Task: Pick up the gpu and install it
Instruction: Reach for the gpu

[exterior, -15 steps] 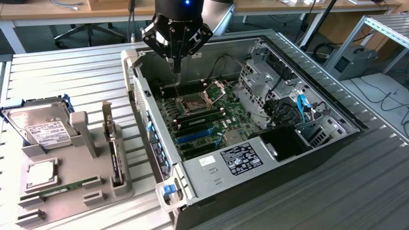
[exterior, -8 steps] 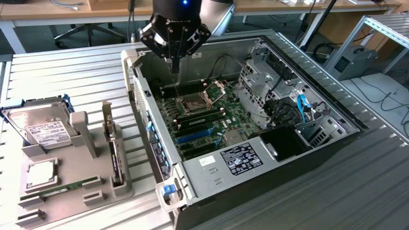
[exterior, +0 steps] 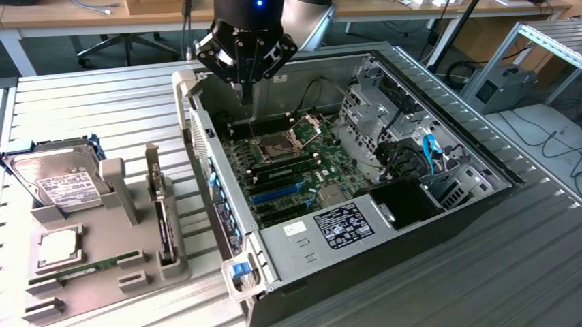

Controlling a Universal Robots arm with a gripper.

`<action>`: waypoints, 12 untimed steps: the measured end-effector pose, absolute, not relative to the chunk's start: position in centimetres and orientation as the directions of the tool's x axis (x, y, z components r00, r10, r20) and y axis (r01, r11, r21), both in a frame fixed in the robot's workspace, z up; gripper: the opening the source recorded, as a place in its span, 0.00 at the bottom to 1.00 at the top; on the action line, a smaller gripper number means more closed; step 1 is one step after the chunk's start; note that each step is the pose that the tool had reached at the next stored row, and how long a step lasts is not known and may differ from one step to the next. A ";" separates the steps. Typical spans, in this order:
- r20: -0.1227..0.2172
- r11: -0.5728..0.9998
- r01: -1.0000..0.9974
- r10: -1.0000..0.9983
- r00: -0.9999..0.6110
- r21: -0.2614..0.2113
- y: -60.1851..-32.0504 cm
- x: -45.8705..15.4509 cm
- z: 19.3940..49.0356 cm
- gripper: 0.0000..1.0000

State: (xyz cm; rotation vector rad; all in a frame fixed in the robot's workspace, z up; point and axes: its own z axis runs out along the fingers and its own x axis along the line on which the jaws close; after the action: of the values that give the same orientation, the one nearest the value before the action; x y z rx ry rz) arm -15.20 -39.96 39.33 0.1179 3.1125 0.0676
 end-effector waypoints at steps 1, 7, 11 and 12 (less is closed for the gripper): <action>-0.024 0.996 0.075 0.076 -0.997 0.044 -40.0 -15.2 39.3 0.11; -0.024 0.996 0.075 0.076 -0.997 0.044 -40.0 -15.5 39.3 0.11; -0.024 0.996 0.075 0.076 -0.997 0.044 -40.0 -15.7 39.3 0.11; -0.024 0.996 0.075 0.076 -0.997 0.044 -40.0 -15.7 39.3 0.11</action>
State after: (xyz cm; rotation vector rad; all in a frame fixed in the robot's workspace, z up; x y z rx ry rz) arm -15.72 -39.96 39.33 0.1179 3.1125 0.0677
